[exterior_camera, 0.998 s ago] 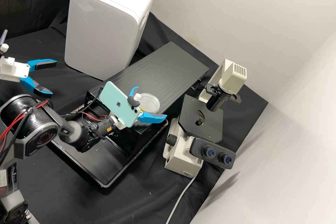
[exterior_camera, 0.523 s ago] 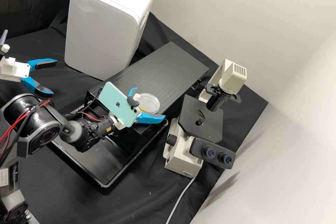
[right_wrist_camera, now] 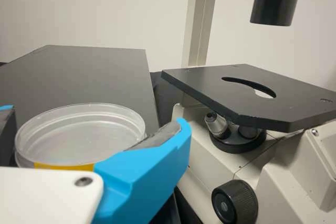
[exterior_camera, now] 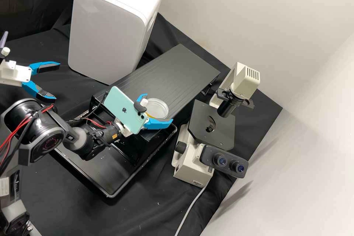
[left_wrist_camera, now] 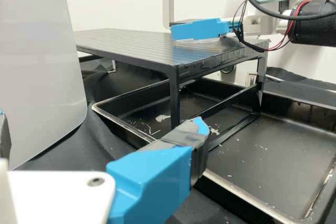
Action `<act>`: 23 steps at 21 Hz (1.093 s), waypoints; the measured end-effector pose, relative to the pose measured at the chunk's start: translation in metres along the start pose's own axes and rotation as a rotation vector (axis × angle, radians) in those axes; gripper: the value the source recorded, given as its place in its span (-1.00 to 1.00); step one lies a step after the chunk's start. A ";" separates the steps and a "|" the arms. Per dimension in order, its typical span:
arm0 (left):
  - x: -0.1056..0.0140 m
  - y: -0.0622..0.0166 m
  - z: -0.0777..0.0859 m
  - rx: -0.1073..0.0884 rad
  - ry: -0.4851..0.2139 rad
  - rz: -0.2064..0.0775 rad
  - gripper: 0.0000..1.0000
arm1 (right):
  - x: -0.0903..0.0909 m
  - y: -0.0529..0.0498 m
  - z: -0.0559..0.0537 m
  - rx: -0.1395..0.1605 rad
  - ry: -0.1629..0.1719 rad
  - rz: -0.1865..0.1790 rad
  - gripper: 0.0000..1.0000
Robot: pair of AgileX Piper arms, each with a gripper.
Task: Remove the lid from the petri dish
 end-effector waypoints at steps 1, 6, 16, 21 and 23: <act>0.000 0.0000 0.000 0.000 0.000 0.000 1.00 | 0.000 0.000 0.000 0.000 0.000 0.000 -1.00; 0.000 0.0000 0.000 0.000 -0.001 0.000 1.00 | 0.000 0.000 0.000 -0.001 0.001 -0.001 -1.00; 0.000 0.0002 0.000 0.000 0.007 0.003 1.00 | 0.000 0.000 0.000 -0.001 0.003 0.001 -1.00; 0.001 -0.0026 -0.001 -0.008 0.019 -0.007 1.00 | 0.000 -0.001 0.000 -0.001 0.005 0.000 -1.00; 0.001 -0.0027 -0.001 -0.009 0.019 -0.007 1.00 | 0.000 -0.001 -0.001 -0.001 0.007 -0.001 -1.00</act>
